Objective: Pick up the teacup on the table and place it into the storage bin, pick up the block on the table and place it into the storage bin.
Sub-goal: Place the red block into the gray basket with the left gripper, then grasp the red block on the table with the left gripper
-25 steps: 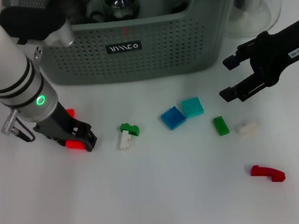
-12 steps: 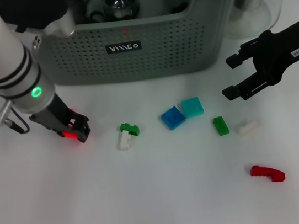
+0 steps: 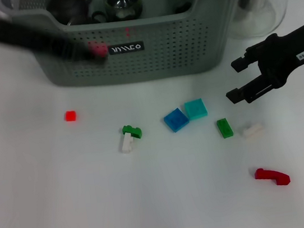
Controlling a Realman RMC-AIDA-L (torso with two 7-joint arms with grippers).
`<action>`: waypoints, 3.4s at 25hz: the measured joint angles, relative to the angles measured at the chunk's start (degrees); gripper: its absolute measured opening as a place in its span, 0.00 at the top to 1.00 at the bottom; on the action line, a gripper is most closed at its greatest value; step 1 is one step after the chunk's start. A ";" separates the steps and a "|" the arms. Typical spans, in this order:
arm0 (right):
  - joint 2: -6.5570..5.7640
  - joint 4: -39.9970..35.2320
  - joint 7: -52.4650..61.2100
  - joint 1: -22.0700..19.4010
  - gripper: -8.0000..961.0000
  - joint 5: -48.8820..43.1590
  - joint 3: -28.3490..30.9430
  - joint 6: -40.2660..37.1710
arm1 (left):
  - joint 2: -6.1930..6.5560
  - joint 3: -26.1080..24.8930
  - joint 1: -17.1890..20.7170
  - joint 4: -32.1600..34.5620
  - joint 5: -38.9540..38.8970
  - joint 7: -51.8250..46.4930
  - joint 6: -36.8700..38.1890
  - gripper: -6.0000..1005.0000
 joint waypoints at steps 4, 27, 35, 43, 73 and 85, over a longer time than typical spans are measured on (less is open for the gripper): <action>0.32 0.30 1.02 -0.04 0.05 0.05 0.83 0.12 | 1.42 -6.00 -4.52 0.91 -15.98 5.39 -1.62 0.59; 0.34 2.89 1.34 1.33 0.05 0.12 2.71 2.61 | 5.35 -2.51 -32.73 -64.41 21.38 7.77 -52.16 0.57; 0.57 2.89 1.32 1.46 0.05 -0.11 2.44 3.02 | 3.80 -2.07 -31.93 -61.67 22.79 6.91 -52.87 0.54; 0.18 2.89 1.22 1.07 0.05 -0.05 2.43 2.97 | 4.24 -3.95 -22.50 -33.04 9.46 8.17 -36.93 0.24; 0.84 5.35 4.86 0.89 0.05 0.14 2.76 3.21 | 2.94 4.44 -4.98 -32.56 13.02 45.56 -13.89 0.17; 1.24 6.66 5.27 1.12 0.05 0.14 2.78 4.45 | 2.80 7.24 -8.15 -42.61 20.11 47.31 -23.43 0.18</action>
